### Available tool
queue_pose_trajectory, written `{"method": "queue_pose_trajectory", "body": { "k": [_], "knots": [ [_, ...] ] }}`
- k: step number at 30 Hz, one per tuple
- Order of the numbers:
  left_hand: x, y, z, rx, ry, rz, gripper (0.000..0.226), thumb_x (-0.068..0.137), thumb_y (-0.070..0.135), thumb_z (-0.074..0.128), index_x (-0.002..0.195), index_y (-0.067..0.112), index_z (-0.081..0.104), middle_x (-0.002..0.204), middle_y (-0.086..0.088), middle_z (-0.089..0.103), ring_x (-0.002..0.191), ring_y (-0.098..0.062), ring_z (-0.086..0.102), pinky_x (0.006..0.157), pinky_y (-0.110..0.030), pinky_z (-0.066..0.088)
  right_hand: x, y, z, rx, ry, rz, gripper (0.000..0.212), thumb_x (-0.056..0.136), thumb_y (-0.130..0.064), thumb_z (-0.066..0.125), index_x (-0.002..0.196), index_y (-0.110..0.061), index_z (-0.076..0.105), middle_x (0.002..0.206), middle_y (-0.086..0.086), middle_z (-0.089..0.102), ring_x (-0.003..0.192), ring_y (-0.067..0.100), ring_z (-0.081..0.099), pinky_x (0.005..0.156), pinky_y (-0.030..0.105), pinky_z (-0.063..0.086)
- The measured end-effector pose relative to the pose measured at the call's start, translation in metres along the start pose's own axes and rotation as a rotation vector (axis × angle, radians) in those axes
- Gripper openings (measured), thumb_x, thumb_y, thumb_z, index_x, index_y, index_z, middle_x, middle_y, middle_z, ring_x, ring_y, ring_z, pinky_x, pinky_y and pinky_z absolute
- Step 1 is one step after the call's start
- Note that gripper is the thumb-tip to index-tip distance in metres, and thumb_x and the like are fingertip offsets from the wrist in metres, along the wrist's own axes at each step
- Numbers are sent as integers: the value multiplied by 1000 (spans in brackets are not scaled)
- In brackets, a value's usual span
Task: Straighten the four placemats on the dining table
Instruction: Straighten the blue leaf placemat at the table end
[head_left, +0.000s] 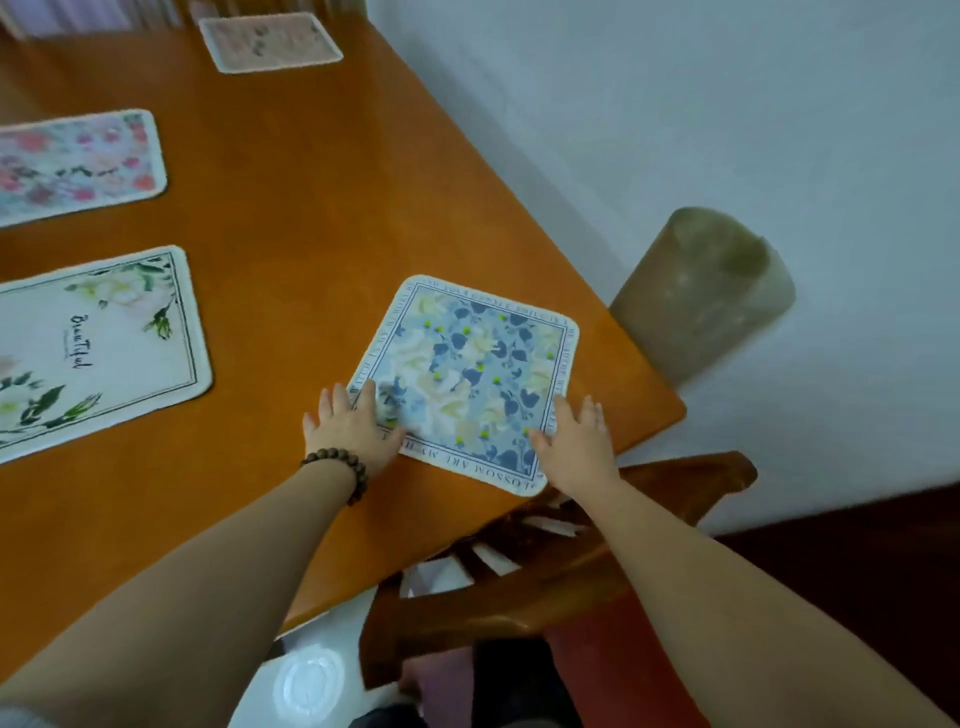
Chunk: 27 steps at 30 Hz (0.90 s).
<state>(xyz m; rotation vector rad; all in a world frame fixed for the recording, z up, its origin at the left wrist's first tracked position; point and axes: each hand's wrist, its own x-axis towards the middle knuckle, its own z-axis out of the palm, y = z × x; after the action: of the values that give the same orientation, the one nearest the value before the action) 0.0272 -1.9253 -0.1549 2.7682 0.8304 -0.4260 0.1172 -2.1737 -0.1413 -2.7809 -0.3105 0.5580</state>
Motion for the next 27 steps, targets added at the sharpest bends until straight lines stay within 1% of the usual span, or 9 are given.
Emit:
{"method": "queue_pose_trajectory", "body": {
  "k": [3, 6, 8, 11, 16, 19, 22, 25, 27],
  "knots": [
    [17, 16, 9, -39, -6, -109, 85, 85, 72, 35, 152, 28, 6, 159, -13, 0, 145, -31, 1, 114, -54, 12, 38, 14, 4, -22, -84, -68, 69, 97, -53, 33, 152, -20, 7, 157, 23, -3, 145, 34, -6, 117, 46, 5],
    [25, 26, 16, -84, -25, -214, 84, 82, 74, 37, 150, 32, 11, 159, -13, 3, 145, -32, 5, 114, -54, 14, 67, 21, 7, -37, -121, -164, 74, 95, -58, 32, 152, -20, 5, 157, 21, -6, 144, 32, -12, 117, 44, 1],
    [23, 32, 21, -95, -15, -255, 79, 81, 75, 38, 145, 35, 17, 157, -14, 13, 142, -33, 14, 111, -54, 21, 84, 23, 6, -57, -118, -207, 76, 93, -61, 32, 152, -19, 7, 157, 21, -8, 144, 32, -14, 117, 43, 1],
    [10, 38, 28, -104, 44, -291, 65, 79, 74, 39, 132, 39, 30, 144, -13, 33, 132, -33, 30, 102, -51, 32, 111, 20, 1, -83, -115, -269, 75, 92, -62, 33, 152, -20, 12, 157, 21, -7, 144, 32, -14, 118, 44, 2],
    [-17, 45, 38, -121, 89, -358, 70, 78, 71, 39, 139, 38, 28, 139, -5, 38, 127, -28, 34, 96, -46, 33, 161, -4, -6, -124, -176, -388, 71, 91, -64, 34, 150, -28, 19, 158, 19, -5, 145, 30, -12, 117, 43, 1],
    [-31, 49, 41, -125, 88, -374, 71, 79, 70, 37, 141, 37, 28, 136, -3, 42, 124, -27, 37, 96, -45, 33, 184, -22, -8, -171, -214, -446, 72, 90, -66, 34, 150, -29, 18, 159, 17, -6, 145, 30, -9, 116, 43, 0],
    [-45, 57, 45, -93, 93, -373, 73, 81, 69, 35, 144, 34, 27, 133, -3, 45, 122, -26, 39, 95, -43, 33, 200, -41, -7, -221, -236, -488, 72, 89, -67, 35, 150, -32, 17, 159, 16, -6, 145, 34, -8, 115, 46, 0],
    [-56, 67, 48, -82, 85, -358, 73, 82, 68, 31, 145, 32, 26, 127, -4, 47, 117, -27, 41, 93, -43, 33, 203, -54, -3, -239, -241, -465, 71, 89, -67, 35, 149, -34, 16, 159, 15, -8, 144, 37, -9, 114, 50, -2],
    [-60, 69, 49, -73, 90, -337, 72, 81, 67, 29, 144, 32, 27, 120, -4, 49, 111, -26, 43, 91, -44, 34, 200, -58, -1, -247, -211, -445, 70, 91, -65, 34, 150, -33, 16, 158, 16, -9, 144, 38, -9, 115, 51, -2]
  ]
}}
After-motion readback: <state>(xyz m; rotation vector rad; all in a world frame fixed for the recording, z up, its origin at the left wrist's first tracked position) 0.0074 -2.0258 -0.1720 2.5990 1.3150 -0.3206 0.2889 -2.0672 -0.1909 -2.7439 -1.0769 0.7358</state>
